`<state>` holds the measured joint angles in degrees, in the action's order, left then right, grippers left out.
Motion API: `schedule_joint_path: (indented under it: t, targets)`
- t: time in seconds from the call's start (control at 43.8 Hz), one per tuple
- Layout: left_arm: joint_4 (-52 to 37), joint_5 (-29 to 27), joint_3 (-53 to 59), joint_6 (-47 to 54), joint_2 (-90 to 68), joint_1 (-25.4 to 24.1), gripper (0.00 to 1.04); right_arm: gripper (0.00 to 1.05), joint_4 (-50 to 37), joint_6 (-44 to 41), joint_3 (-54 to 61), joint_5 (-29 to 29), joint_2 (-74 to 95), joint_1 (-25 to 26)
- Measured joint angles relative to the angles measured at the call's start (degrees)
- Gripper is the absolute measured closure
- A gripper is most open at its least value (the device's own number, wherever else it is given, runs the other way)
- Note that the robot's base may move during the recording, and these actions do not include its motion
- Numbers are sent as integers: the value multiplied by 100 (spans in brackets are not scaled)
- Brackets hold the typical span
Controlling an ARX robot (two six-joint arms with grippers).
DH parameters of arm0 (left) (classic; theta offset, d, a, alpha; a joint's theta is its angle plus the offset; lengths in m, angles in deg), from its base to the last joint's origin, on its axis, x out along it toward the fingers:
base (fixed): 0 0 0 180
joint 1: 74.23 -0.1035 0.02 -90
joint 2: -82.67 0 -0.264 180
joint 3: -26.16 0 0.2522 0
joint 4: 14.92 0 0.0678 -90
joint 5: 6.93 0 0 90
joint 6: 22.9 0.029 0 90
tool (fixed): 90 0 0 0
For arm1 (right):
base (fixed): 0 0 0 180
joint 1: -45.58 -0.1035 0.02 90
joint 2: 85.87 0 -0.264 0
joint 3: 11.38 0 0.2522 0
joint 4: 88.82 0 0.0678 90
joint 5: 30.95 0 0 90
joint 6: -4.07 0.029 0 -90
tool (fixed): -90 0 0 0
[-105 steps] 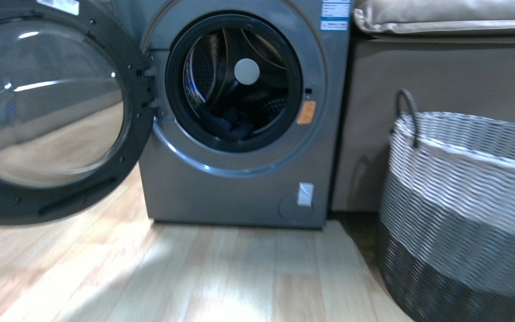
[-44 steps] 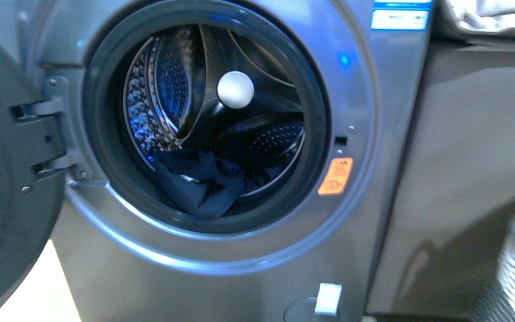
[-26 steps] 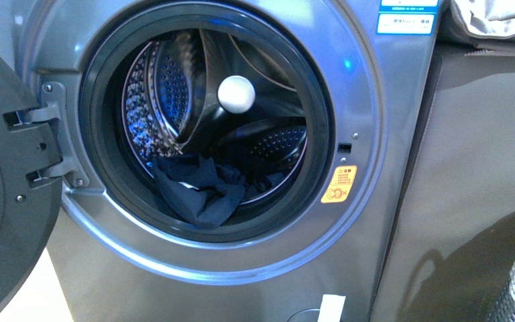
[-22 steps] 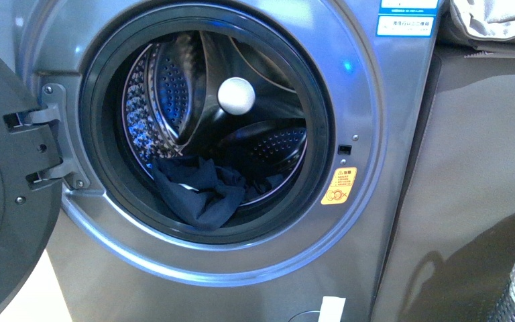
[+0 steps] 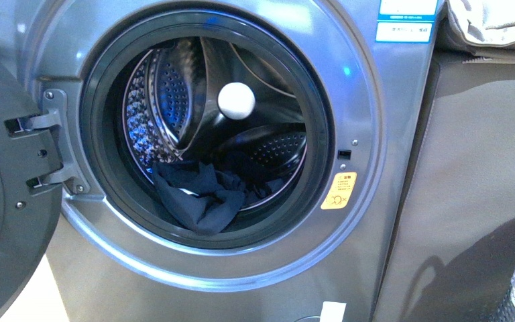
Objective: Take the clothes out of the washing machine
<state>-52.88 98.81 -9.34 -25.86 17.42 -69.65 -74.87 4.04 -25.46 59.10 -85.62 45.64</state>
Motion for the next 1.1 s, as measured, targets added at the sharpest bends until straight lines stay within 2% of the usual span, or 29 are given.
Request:
schedule_joint_path:
  t: [0.389,0.594,0.8,1.097]
  targets:
    - [-42,-24,-1578,409,-2059,293,6,7,0,0,0,0,0,0]
    - [133,-219,-2446,586,-3069,391,6,7,0,0,0,0,0,0]
    - [463,-433,-3429,741,-4065,479,6,7,0,0,0,0,0,0]
    - [1298,-951,-5475,859,-5711,684,6,7,0,0,2,0,0,0]
